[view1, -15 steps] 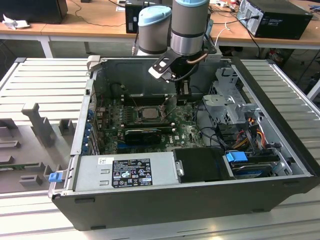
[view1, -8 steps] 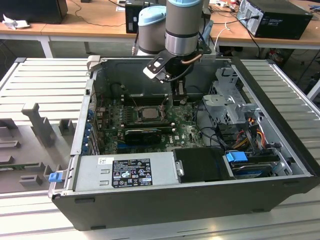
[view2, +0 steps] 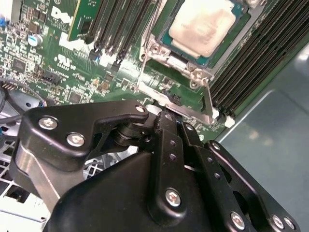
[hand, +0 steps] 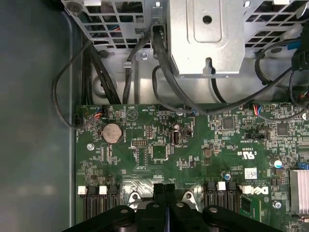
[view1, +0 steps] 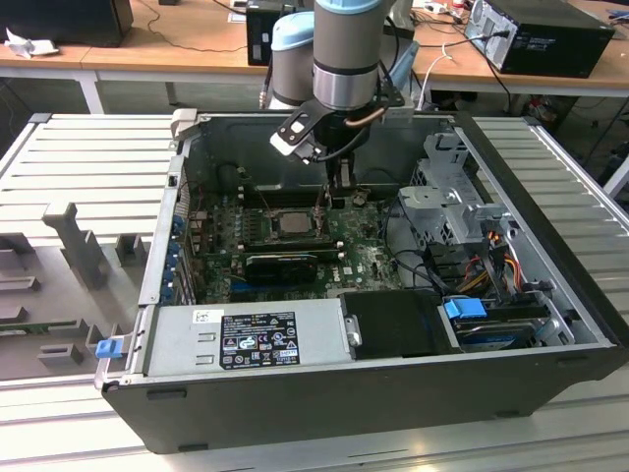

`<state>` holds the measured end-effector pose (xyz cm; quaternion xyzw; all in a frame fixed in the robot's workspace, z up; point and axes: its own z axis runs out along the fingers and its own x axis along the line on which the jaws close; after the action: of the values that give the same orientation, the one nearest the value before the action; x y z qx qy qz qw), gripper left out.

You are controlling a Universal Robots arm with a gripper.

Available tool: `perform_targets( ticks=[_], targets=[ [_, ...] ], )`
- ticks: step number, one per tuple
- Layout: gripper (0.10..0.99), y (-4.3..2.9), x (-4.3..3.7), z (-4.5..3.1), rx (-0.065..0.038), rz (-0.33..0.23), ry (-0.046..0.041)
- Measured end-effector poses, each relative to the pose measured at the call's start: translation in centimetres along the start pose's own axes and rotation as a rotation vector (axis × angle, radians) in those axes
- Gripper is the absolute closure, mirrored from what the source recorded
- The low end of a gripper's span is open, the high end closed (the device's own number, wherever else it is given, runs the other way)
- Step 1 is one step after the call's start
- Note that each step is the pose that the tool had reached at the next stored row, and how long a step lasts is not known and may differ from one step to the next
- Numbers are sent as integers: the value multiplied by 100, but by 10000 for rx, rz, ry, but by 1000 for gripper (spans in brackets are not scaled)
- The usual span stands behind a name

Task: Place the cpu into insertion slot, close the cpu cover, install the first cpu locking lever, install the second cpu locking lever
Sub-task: 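Close the cpu cover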

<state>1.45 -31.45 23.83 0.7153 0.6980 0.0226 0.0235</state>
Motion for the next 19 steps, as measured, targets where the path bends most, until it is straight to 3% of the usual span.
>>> perform_targets(
  ticks=[9, 13, 16, 19],
  targets=[
    [980, -93, -2, 4, -3, 1, 2],
    [980, -138, -3, 8, -99, 1, 8],
    [980, -170, -4, 57, -104, 0, 6],
    [980, -290, -7, 110, -100, -29, 18]
  ],
)
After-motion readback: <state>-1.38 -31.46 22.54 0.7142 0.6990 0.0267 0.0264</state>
